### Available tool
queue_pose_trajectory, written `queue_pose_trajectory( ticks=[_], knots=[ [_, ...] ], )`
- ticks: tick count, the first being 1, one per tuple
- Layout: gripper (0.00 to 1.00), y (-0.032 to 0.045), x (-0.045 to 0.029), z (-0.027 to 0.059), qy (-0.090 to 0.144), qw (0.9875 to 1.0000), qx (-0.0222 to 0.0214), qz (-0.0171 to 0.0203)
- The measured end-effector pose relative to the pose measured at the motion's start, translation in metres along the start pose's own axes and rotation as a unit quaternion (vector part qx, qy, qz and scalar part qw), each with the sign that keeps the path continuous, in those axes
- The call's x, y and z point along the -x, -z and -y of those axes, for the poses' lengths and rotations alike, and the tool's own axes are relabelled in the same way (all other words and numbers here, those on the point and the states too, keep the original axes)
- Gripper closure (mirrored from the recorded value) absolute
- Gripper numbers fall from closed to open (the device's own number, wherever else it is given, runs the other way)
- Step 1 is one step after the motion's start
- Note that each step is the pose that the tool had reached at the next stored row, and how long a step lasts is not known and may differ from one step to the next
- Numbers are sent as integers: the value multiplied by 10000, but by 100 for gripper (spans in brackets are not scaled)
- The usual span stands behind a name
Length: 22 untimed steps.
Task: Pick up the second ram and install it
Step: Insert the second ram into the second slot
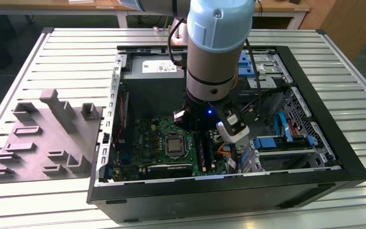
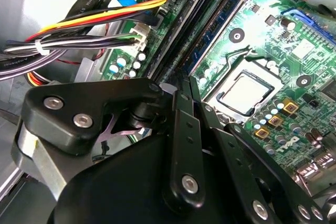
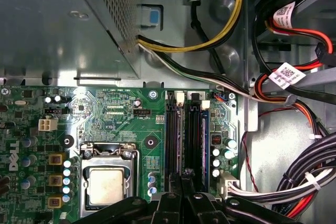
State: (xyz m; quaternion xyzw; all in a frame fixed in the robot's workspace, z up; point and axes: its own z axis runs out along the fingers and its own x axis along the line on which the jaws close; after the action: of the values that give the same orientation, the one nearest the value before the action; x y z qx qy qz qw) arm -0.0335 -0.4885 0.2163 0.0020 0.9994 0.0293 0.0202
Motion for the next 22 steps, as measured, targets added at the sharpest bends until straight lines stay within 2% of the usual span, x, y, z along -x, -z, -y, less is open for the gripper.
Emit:
queue_pose_trajectory(
  ticks=[22],
  knots=[
    [87, -25, -1, 1, 0, 10000, 1, 1]
  ],
)
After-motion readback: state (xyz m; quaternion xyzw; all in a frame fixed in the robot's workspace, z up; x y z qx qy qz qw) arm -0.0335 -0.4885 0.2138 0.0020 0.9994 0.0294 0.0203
